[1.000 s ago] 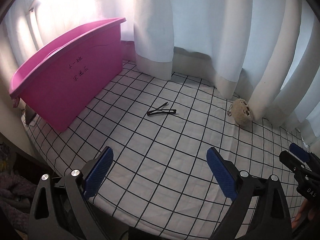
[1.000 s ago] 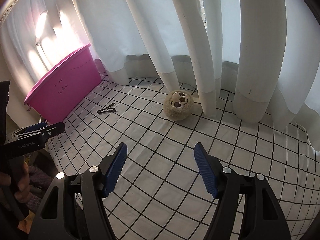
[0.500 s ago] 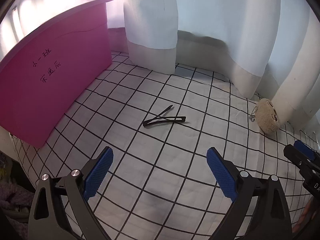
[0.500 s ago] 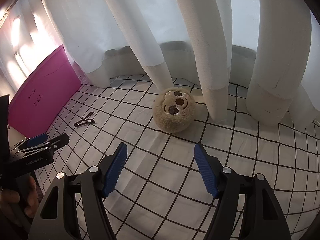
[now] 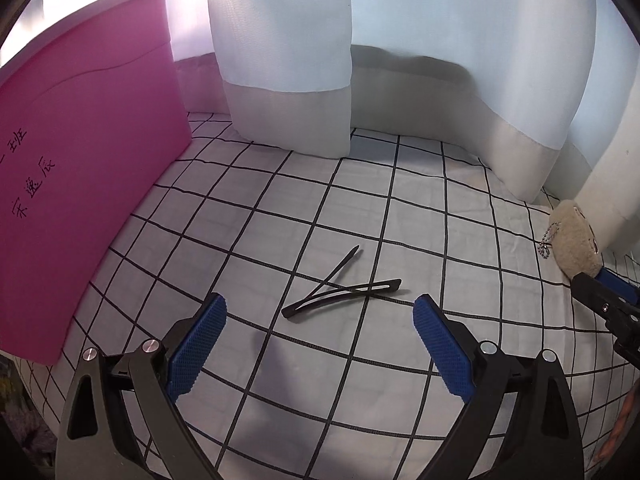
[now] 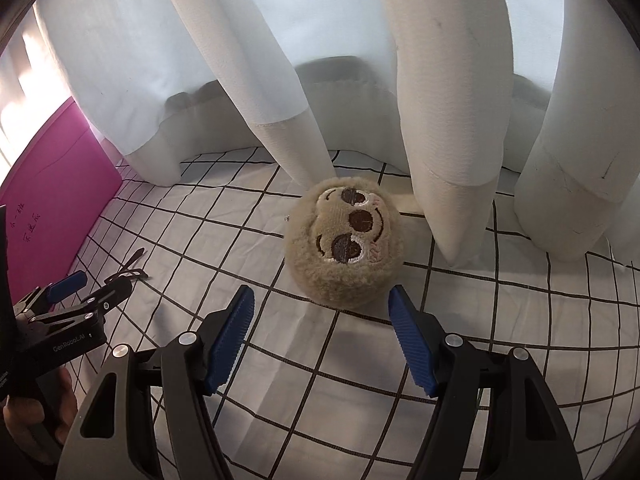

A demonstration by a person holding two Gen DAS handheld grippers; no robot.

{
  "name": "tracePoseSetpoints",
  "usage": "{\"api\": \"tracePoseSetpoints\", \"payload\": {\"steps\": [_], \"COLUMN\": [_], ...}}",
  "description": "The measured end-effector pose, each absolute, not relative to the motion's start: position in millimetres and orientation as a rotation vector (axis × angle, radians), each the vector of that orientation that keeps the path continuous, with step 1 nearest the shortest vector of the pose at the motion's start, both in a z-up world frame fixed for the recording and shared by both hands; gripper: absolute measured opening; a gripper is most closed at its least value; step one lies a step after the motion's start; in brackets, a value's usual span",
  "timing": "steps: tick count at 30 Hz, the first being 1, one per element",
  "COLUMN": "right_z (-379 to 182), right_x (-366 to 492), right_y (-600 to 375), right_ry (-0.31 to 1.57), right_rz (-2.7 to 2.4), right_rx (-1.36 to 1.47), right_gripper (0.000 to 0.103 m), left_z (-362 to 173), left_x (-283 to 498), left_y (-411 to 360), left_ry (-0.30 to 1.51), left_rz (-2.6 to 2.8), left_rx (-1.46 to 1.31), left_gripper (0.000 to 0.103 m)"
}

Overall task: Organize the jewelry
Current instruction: 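Grasp the black hair clips with the left tool while the right tool grasps the sloth pouch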

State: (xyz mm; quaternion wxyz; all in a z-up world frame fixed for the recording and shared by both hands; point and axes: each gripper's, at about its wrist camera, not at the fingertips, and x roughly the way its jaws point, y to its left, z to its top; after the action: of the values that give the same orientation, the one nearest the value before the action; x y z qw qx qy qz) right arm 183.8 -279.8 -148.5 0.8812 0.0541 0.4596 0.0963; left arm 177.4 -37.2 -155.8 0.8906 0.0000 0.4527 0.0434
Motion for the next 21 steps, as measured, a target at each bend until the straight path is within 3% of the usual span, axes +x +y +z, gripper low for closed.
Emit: {"api": "tracePoseSetpoints", "payload": {"steps": [21], "right_z": [-164], "right_x": [212], "right_y": [-265], "right_ry": [0.965], "right_rz": [0.103], "right_rx": [0.08], "right_gripper": [0.067], "left_z": [-177], "left_x": [204], "left_y": [-39], "left_ry": [0.958], "left_rz": [-0.018], "left_rx": [0.008], "left_gripper": [0.096]}}
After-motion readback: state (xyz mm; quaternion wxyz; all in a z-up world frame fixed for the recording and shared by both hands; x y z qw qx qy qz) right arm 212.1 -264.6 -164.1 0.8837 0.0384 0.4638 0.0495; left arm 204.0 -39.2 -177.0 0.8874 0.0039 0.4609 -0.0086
